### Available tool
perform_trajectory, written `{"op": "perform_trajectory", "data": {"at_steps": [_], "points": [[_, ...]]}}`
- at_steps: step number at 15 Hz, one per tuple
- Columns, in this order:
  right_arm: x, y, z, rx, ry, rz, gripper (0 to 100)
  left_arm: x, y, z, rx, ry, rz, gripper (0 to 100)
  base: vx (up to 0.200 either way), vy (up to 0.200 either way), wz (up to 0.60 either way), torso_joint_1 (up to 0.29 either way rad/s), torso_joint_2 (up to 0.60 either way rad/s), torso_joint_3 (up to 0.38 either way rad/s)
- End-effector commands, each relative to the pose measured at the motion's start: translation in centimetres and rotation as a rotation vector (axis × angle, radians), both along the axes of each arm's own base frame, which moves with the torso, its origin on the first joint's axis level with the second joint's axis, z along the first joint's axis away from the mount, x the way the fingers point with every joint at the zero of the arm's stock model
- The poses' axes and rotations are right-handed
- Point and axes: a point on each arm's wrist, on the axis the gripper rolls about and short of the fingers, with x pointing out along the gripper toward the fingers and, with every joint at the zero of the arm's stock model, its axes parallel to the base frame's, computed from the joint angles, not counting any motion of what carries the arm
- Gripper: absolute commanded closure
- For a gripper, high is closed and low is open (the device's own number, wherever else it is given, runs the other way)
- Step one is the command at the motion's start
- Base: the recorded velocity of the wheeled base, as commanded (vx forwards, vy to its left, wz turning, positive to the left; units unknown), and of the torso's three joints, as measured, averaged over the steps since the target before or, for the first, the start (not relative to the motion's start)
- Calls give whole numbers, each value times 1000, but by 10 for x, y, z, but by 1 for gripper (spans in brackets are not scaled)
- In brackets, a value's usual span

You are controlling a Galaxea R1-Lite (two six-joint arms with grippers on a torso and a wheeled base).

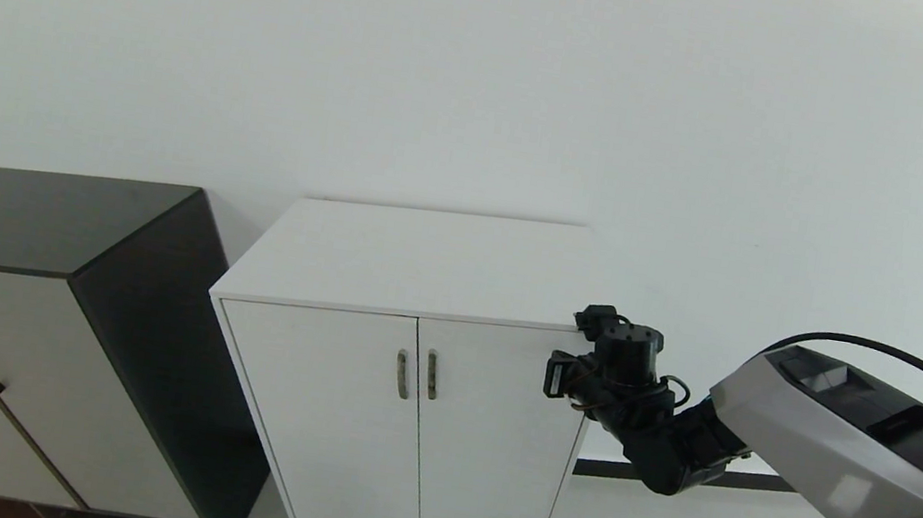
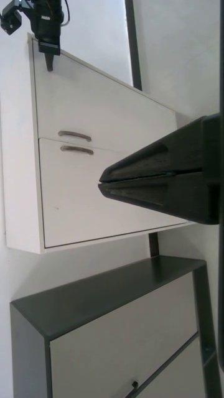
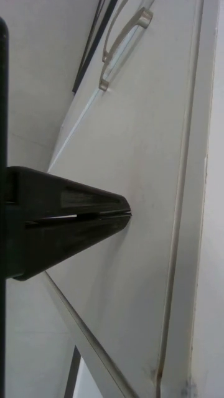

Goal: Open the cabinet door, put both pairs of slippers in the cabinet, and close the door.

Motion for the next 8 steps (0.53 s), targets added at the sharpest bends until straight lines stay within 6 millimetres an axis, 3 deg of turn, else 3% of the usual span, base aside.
{"op": "perform_trajectory", "data": {"at_steps": [1, 8], "points": [[1, 0, 1, 2, -5, 0, 100, 0, 0, 0, 0, 0, 0, 100, 0, 0, 0, 0, 0, 0], [2, 0, 3, 6, -12, -1, 100, 0, 0, 0, 0, 0, 1, 100, 0, 0, 0, 0, 0, 0]]}}
